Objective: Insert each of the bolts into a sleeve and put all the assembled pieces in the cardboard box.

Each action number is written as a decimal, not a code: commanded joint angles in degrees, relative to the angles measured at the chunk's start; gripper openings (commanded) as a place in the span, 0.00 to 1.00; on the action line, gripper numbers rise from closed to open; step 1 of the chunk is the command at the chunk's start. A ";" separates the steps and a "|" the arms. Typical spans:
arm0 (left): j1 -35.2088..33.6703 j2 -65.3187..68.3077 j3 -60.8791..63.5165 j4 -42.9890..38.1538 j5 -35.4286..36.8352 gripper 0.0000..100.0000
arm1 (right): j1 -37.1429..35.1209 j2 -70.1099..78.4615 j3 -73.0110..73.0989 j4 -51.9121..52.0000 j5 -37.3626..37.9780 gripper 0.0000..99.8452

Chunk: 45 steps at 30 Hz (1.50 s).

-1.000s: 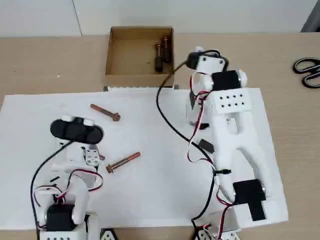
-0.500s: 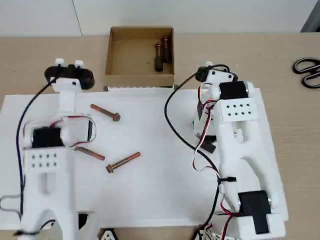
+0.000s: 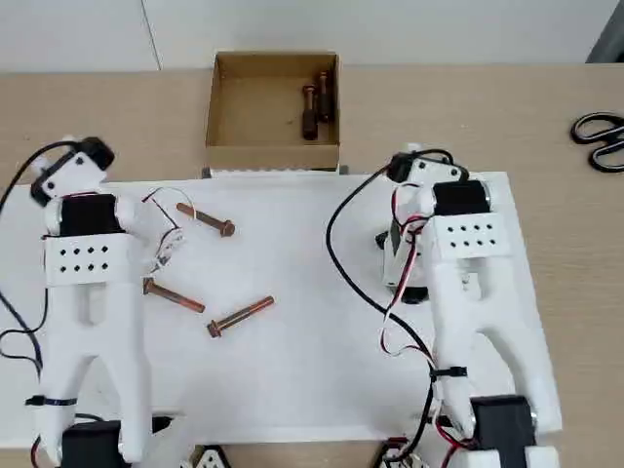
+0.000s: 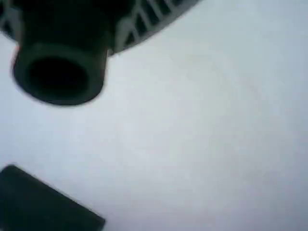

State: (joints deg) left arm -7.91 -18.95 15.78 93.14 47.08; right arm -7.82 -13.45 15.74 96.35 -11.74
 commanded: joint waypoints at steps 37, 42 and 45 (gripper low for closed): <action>-3.60 0.18 20.09 -16.35 3.16 0.10 | 11.38 -10.59 2.46 -0.57 -0.62 0.00; -6.77 0.18 20.09 -16.62 1.14 0.10 | 11.38 -10.51 2.46 -0.57 -0.62 0.00; -7.82 2.55 19.65 -16.53 0.70 0.10 | 11.38 -10.33 2.46 -0.57 -0.62 0.00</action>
State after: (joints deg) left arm -14.86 -17.80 36.00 77.32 48.40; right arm 3.08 -22.15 18.55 96.35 -11.74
